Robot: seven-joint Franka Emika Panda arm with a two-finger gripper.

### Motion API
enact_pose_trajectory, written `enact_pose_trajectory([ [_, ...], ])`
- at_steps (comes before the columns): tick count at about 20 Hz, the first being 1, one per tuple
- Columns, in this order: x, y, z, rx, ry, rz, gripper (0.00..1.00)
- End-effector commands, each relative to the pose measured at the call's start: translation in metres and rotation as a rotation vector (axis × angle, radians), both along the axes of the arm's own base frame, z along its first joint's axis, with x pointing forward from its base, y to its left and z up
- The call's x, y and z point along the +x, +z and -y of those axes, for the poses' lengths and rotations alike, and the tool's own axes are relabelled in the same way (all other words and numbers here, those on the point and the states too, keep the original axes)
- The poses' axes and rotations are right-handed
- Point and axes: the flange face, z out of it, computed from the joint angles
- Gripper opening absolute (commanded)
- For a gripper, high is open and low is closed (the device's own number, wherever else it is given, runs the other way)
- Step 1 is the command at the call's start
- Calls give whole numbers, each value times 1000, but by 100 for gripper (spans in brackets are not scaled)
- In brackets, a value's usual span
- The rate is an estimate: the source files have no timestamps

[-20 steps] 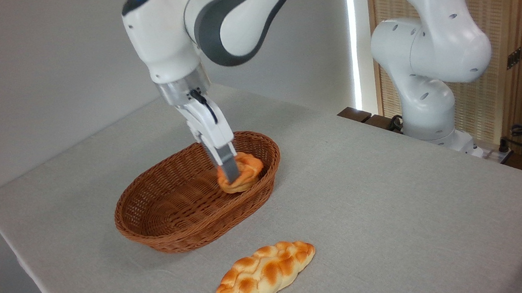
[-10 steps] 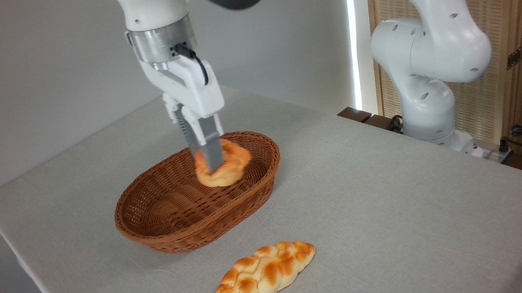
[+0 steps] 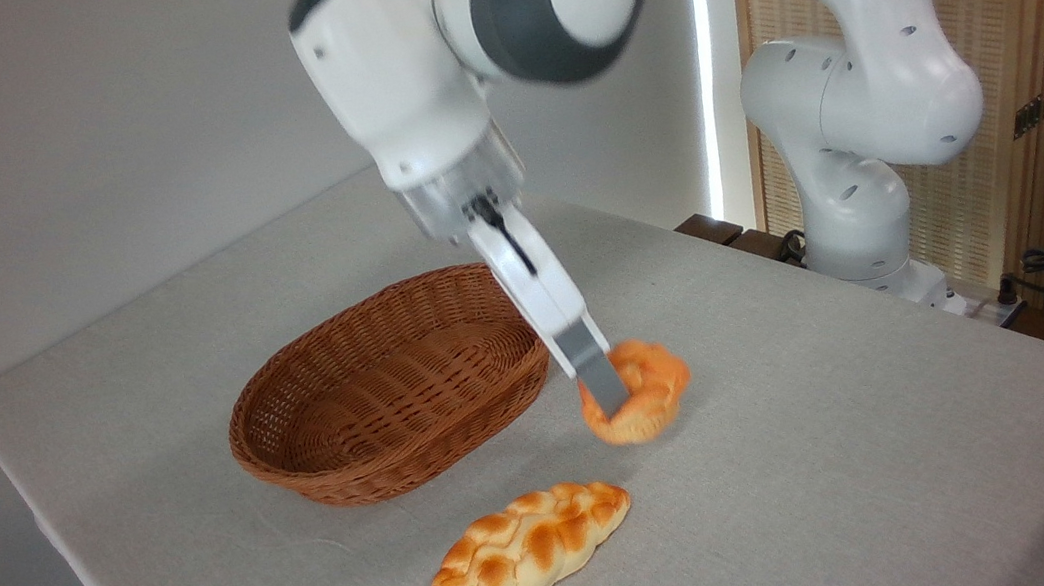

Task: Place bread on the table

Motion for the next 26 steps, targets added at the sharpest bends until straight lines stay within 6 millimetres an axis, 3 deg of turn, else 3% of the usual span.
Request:
enact_pose_trajectory([
  [1,-9,-26,2,2,-28,19,41],
  [4,-8,-30,2,2,-27,15,60],
  [7,-7,-31,3,1,-28,12,96],
  [8,-7,-31,2,1,-26,12,100],
  [17,-6,-26,3,-1,-23,15,100],
  [20,9,12,7,-5,84,111,100],
  [23,25,64,17,-94,293,231,100],
  [26,35,121,22,-183,395,303,100],
])
